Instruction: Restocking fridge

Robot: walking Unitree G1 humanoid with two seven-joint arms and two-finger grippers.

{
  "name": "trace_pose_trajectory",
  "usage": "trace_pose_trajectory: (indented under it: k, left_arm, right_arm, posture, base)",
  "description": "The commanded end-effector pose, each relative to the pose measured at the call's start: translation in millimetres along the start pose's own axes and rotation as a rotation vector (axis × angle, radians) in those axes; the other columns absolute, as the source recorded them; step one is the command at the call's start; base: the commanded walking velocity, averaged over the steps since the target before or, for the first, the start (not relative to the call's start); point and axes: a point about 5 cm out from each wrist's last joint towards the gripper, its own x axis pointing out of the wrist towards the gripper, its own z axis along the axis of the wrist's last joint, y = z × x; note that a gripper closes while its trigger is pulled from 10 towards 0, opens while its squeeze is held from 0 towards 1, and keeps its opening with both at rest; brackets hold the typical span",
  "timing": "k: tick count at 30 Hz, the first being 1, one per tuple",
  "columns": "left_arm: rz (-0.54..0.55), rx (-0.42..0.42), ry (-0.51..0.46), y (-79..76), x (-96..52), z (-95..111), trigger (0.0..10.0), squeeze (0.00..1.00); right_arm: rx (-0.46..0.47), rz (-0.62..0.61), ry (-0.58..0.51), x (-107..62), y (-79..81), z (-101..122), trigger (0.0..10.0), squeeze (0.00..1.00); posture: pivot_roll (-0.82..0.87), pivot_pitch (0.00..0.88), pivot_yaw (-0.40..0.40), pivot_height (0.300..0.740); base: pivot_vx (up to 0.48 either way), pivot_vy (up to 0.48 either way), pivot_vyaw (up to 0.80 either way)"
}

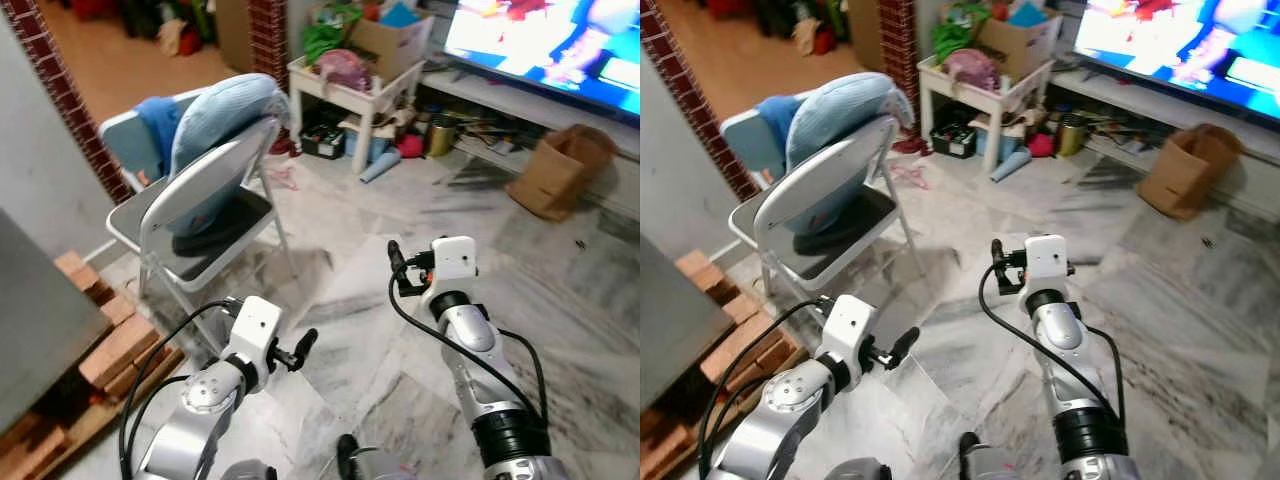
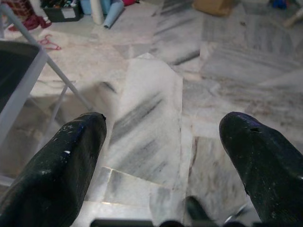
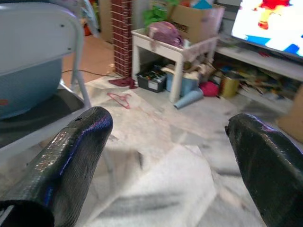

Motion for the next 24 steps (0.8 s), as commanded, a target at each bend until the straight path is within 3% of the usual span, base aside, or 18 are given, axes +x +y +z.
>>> trace_pose_trajectory:
  k: [1, 6, 7, 8, 12, 19, 24]
  left_arm:
    - [-0.004, -0.006, -0.013, -2.4, 0.4, 0.6, 10.0, 0.00]
    - [0.210, 0.017, -0.108, 23.1, -0.9, 9.2, 10.0, 0.00]
    - [0.210, 0.017, -0.108, 23.1, -0.9, 9.2, 10.0, 0.00]
    - [0.314, 0.020, -0.145, 36.3, -4.7, 12.0, 10.0, 0.00]
    - [0.491, 0.011, -0.193, 57.2, -18.5, 10.5, 10.0, 0.00]
    - [0.499, -0.014, -0.170, 60.9, -26.8, -5.1, 10.0, 0.00]
    - [0.498, 0.012, -0.193, 64.4, -17.6, 0.9, 10.0, 0.00]
  right_arm:
    - [-0.003, -0.023, -0.009, -1.2, -7.4, 2.1, 10.0, 0.00]
    - [-0.012, -0.068, -0.023, -14.5, -20.1, 0.2, 10.0, 0.00]
    - [-0.012, -0.068, -0.023, -14.5, -20.1, 0.2, 10.0, 0.00]
    - [-0.010, -0.088, -0.027, -21.2, -23.9, -0.6, 10.0, 0.00]
    - [-0.005, -0.121, -0.031, -33.0, -24.0, -4.3, 10.0, 0.00]
    - [0.005, -0.150, -0.030, -41.3, -23.0, -6.7, 10.0, 0.00]
    - [-0.010, -0.139, -0.042, -41.5, -20.0, -4.4, 10.0, 0.00]
  posture:
    - [0.04, 0.029, 0.037, 0.740]
    - [0.03, 0.016, 0.025, 0.740]
    - [0.03, 0.016, 0.025, 0.740]
    - [0.03, 0.010, 0.023, 0.740]
    - [0.00, 0.000, 0.041, 0.740]
    - [-0.01, 0.000, 0.056, 0.740]
    - [-0.03, 0.000, 0.057, 0.740]
  base:
    - [-0.244, 0.000, -0.80]
    - [0.000, 0.000, -0.80]
    - [0.000, 0.000, -0.80]
    - [0.000, 0.000, -0.80]
    - [0.000, 0.000, -0.80]
    - [0.000, 0.150, -0.80]
    - [0.000, 0.444, -0.80]
